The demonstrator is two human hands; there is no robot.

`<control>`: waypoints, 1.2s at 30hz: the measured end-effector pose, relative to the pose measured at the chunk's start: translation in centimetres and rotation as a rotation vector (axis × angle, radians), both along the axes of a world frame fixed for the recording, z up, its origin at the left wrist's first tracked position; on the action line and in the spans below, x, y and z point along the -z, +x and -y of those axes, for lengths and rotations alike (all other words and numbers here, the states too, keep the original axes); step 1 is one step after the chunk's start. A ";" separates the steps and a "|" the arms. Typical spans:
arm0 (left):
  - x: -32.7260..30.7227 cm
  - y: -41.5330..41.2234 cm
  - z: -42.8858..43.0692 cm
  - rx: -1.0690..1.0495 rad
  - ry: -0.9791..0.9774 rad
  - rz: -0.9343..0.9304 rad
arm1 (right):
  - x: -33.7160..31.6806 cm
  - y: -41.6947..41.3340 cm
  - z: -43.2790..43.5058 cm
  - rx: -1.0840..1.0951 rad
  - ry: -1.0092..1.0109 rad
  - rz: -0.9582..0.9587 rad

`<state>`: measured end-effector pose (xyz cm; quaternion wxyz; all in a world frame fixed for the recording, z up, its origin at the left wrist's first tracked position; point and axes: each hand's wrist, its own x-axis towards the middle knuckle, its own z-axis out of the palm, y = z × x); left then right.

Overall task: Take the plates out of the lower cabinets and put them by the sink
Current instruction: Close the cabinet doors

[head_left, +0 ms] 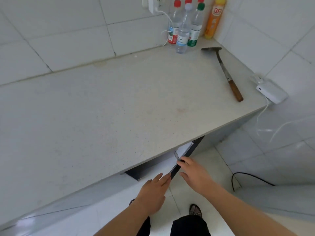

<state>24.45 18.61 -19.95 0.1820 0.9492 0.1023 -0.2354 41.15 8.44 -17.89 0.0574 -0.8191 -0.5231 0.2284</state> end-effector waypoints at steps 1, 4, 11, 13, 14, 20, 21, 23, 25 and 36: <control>-0.1 0.1 0.4 -0.050 0.000 -0.002 | 0.3 0.6 -0.2 -0.062 0.000 -0.010; -0.9 0.3 1.5 -0.178 0.030 -0.005 | 0.7 1.9 -0.6 -0.176 0.011 -0.024; -1.4 2.7 7.0 -0.622 0.102 -0.073 | 1.5 4.4 1.1 -0.537 -0.022 0.021; -1.4 3.0 8.3 -0.743 0.093 -0.095 | 1.6 4.6 1.5 -0.557 -0.055 0.021; -1.4 3.0 8.8 -0.790 0.093 -0.110 | 1.5 4.7 1.6 -0.566 -0.070 0.026; -0.8 2.7 9.5 -0.966 0.092 -0.137 | 1.4 4.6 0.6 -0.600 -0.084 0.056; -0.7 2.7 9.6 -0.971 0.090 -0.138 | 1.5 4.6 0.5 -0.609 -0.086 0.058; -0.5 2.6 9.6 -0.968 0.105 -0.137 | 1.9 4.6 0.8 -0.610 -0.103 0.059; -0.3 2.4 9.1 -0.968 0.118 -0.124 | 1.9 4.6 0.9 -0.611 -0.124 0.061; 0.2 1.7 5.4 -0.909 0.082 -0.085 | 1.6 3.9 -0.4 -0.549 -0.133 0.035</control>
